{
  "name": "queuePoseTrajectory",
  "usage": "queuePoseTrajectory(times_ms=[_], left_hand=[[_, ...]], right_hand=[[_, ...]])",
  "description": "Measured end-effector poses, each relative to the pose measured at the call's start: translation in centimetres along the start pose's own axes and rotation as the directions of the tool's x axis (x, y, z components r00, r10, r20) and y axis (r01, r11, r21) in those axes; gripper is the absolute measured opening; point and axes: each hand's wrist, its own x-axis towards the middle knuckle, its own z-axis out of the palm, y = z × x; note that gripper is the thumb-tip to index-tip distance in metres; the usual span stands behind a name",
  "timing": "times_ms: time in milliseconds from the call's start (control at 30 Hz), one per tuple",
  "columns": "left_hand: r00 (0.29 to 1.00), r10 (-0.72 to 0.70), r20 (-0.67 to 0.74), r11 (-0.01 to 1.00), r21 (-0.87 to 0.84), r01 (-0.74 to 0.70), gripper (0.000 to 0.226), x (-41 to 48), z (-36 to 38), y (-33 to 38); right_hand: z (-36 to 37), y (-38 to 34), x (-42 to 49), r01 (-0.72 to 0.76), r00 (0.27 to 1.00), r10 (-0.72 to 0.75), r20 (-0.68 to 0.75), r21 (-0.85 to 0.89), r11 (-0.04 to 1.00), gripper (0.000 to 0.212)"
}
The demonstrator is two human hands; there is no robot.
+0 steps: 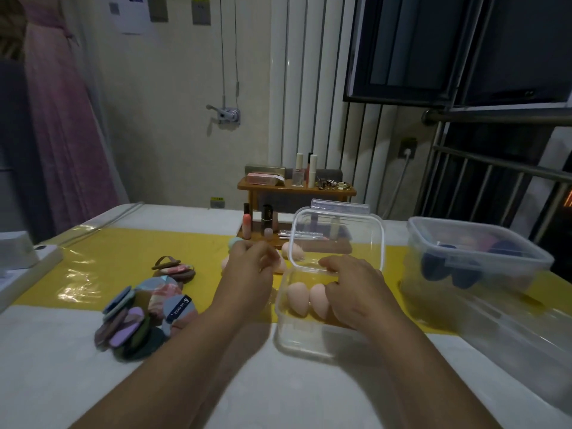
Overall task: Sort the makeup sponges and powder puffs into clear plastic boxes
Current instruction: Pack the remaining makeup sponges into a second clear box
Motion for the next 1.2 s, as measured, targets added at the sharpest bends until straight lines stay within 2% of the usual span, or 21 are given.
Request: queuePoseTrajectory(times_ms=[67, 167, 267, 333, 400, 533, 667, 833, 1000, 1100, 1200], left_hand=[[0.998, 0.057, -0.009, 0.994, -0.092, -0.058, 0.037, -0.9, -0.4, 1.1], [0.995, 0.087, 0.038, 0.963, -0.26, -0.075, 0.031, -2.2, 0.0, 2.3], [0.997, 0.073, 0.028, 0.948, -0.313, -0.06, 0.027, -2.7, 0.8, 2.2], [0.999, 0.045, 0.016, 0.945, -0.324, -0.037, 0.023, -2.7, 1.2, 2.0], [0.999, 0.02, 0.025, 0.935, -0.354, -0.01, 0.02, -2.7, 1.3, 1.9], [0.998, -0.002, 0.068, 0.937, -0.348, 0.026, 0.012, -2.7, 1.2, 1.5], [0.977, -0.165, 0.138, 0.863, -0.46, 0.21, 0.024, -2.6, 1.3, 0.4], [0.955, -0.236, 0.182, 0.824, -0.484, 0.295, 0.029, -2.5, 1.5, 0.1], [0.94, -0.267, 0.215, 0.761, -0.551, 0.342, 0.026, -2.4, 2.1, -0.7], [0.937, -0.276, 0.215, 0.743, -0.571, 0.35, 0.024, -2.3, 2.3, -0.6], [0.935, -0.281, 0.215, 0.735, -0.578, 0.354, 0.023, -2.3, 2.3, -0.5]], right_hand=[[0.1, 0.0, -0.1, 0.007, 1.0, -0.007, -0.016, 0.012, 1.0, 0.052], [0.3, -0.2, -0.2, 0.061, 0.995, -0.053, -0.081, 0.098, 0.993, 0.04], [0.0, -0.8, -0.6, 0.183, 0.979, -0.148, -0.14, 0.282, 0.942, 0.04], [-0.4, -1.0, -0.9, 0.198, 0.979, -0.155, -0.132, 0.429, 0.881, 0.042], [-0.4, -0.9, -1.1, 0.181, 0.983, -0.14, -0.117, 0.518, 0.836, 0.036], [-0.1, -0.6, -0.9, 0.187, 0.98, -0.124, -0.155, 0.509, 0.84, 0.021], [-0.1, -0.4, -0.7, 0.115, 0.99, -0.045, -0.134, 0.578, 0.808, 0.022], [-0.1, -0.4, -0.7, 0.074, 0.997, -0.038, -0.073, 0.582, 0.81, 0.022], [0.1, -0.7, -0.8, 0.057, 0.995, -0.09, 0.043, 0.492, 0.869, 0.013], [0.1, -0.7, -0.8, 0.027, 0.988, -0.089, 0.127, 0.423, 0.906, 0.017], [0.1, -0.8, -0.7, 0.036, 0.984, -0.099, 0.151, 0.37, 0.928, 0.023]])
